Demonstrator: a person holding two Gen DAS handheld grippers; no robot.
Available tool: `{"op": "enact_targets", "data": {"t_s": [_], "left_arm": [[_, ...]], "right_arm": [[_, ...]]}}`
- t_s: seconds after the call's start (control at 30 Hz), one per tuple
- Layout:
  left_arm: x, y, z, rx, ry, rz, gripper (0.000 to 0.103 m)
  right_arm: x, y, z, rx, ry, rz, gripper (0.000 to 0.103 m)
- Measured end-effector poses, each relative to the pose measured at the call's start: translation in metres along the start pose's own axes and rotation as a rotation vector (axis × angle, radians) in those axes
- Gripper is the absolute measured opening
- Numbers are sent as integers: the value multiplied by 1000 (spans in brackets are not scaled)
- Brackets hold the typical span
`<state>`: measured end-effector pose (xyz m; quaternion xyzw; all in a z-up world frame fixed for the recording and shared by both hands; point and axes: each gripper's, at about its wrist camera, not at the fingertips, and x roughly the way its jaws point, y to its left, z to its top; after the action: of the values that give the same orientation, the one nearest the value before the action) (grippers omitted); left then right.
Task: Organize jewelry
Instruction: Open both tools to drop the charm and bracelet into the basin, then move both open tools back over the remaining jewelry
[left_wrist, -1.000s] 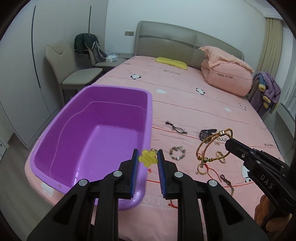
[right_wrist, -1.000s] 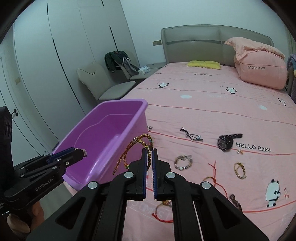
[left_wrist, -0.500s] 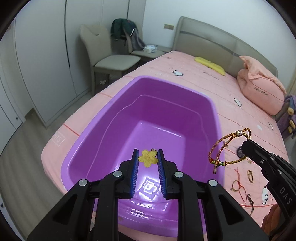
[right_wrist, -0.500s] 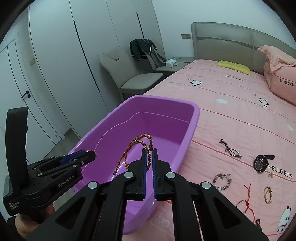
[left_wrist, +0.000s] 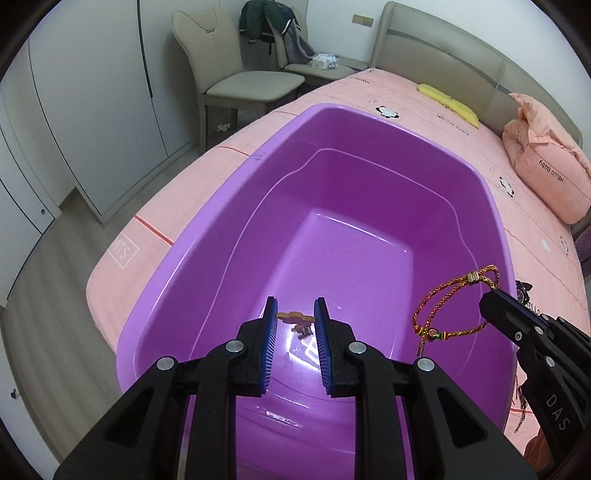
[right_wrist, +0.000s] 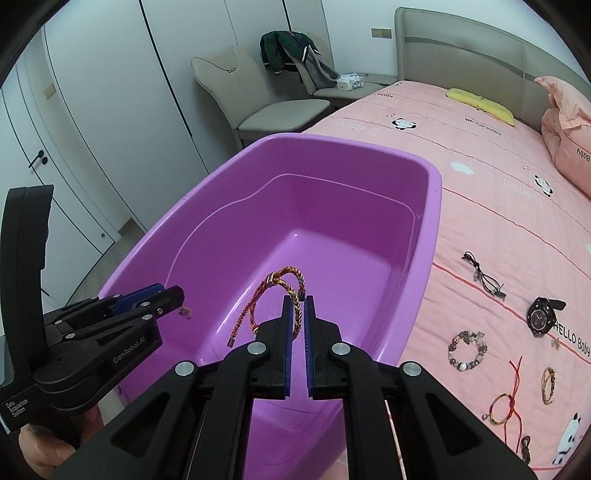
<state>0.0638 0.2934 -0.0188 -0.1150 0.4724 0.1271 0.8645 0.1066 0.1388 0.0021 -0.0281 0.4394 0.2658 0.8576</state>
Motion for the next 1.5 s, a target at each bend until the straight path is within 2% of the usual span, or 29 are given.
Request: {"op": "enact_targets", "data": {"t_s": [0.03,0.1,0.13,0.17,0.2,0.23,0.37,0.43,1.03,1.3,1.5], "left_arm": [[0,0,0,-1,1,3,22],[-1,-2,0,-1,-2,7,31],[-2,-3,0,0,-9,14,44],[-4,-4,0,0,-18,26,61],[-6,-4,0,-1,-28,33,70],[-9,-3,0,-4,-42,38,77],[-16,-3,1,-6,-54,58,84],[-19,-2,0,-15,-56,59,85],[-38,-25,-5,3,-69,46,87],[-45,-47,-2,19,-77,11,87],[-56,-65,0,47,-90,-19,87]], "right_arm": [[1,1,1,-3,1,-8,6],[-1,1,2,-13,-3,-25,9],[0,0,2,-19,-6,-34,17],[-3,0,3,-22,-17,-42,22],[-4,0,2,-23,-26,-48,31],[-7,0,2,-24,-34,-51,33],[-16,-4,1,-17,-56,-65,35],[-19,-8,0,-9,-62,-58,40],[-52,-41,-21,67,-104,-20,45],[-78,-77,-32,102,-113,-76,45],[-107,-111,-47,186,-167,-128,47]]}}
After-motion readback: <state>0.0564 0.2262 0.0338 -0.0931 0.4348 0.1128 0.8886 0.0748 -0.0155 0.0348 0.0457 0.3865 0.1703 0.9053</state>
